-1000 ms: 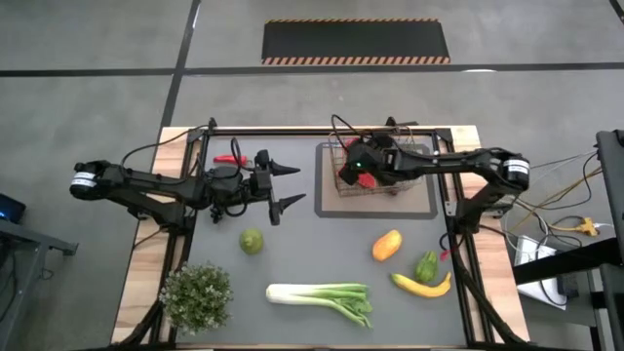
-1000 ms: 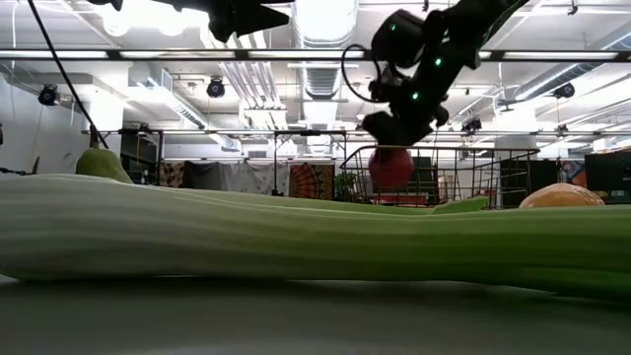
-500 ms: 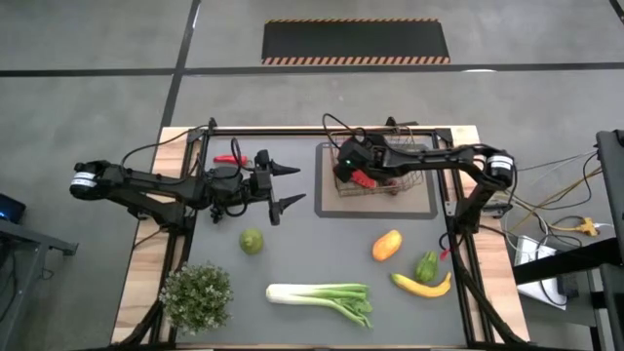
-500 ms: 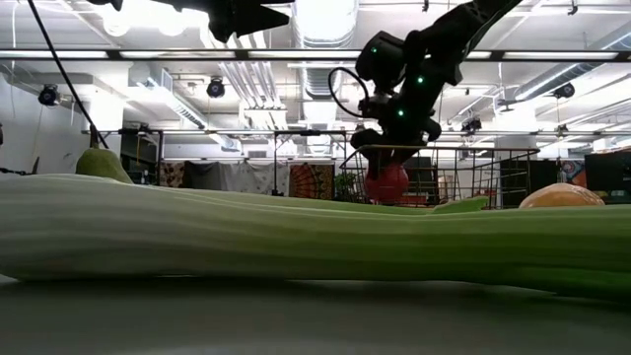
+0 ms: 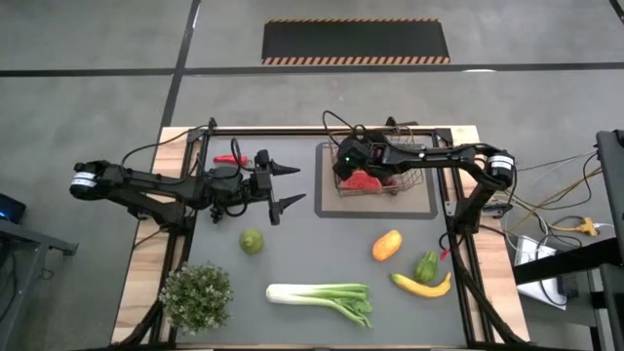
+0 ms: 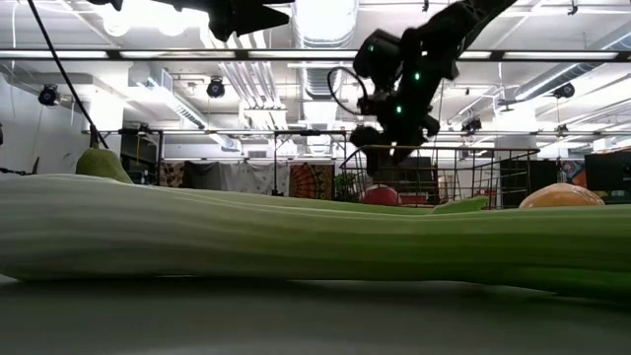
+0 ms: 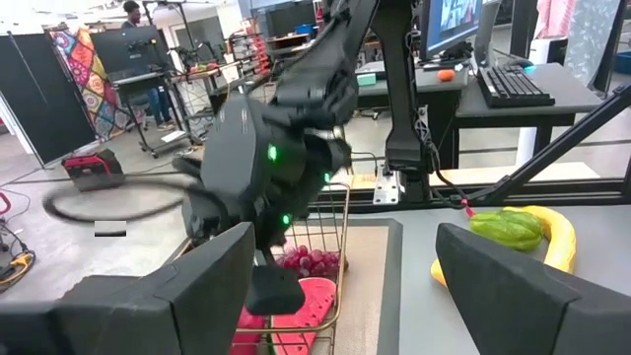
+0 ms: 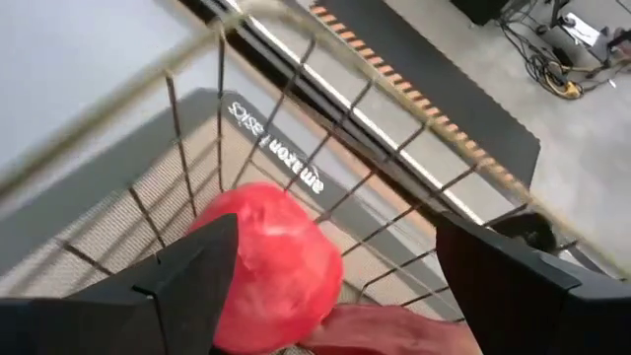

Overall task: Build produce basket
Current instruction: Put the apple into the wire basket

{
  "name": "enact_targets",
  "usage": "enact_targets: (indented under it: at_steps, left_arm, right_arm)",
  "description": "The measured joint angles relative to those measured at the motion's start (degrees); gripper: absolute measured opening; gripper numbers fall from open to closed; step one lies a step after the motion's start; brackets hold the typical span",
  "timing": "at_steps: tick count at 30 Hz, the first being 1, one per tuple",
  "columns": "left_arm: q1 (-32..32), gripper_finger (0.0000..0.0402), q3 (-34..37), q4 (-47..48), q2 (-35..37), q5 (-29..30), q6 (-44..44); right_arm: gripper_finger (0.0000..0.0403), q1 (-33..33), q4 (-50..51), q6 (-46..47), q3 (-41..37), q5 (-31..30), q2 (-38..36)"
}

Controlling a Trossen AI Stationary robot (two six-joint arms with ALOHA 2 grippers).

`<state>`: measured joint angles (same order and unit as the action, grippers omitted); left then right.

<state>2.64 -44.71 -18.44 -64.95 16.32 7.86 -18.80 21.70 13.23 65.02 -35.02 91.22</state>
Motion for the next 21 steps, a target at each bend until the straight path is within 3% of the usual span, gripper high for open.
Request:
enact_targets:
  at_steps: [6, 12, 19, 21]
  left_arm:
    - [0.0, 0.0299, 0.0, 0.0, 0.0, 0.0, 0.0]
    - [0.0, 0.0299, 0.0, 0.0, 0.0, 0.0, 0.0]
    - [0.0, 0.0299, 0.0, 0.1, 0.0, 0.0, 0.0]
    - [0.0, 0.0299, 0.0, 0.1, 0.0, 0.0, 0.0]
  right_arm:
    - [0.0302, -1.3, 4.6, -2.5, 3.5, 12.9, -2.9]
    - [0.0185, -7.9, 5.7, -7.6, 5.9, 28.8, -4.1]
    - [0.0027, -15.9, 6.8, -12.2, 4.8, 36.0, -1.9]
    - [0.0016, -16.6, 6.7, -12.8, 4.4, 37.8, -0.9]
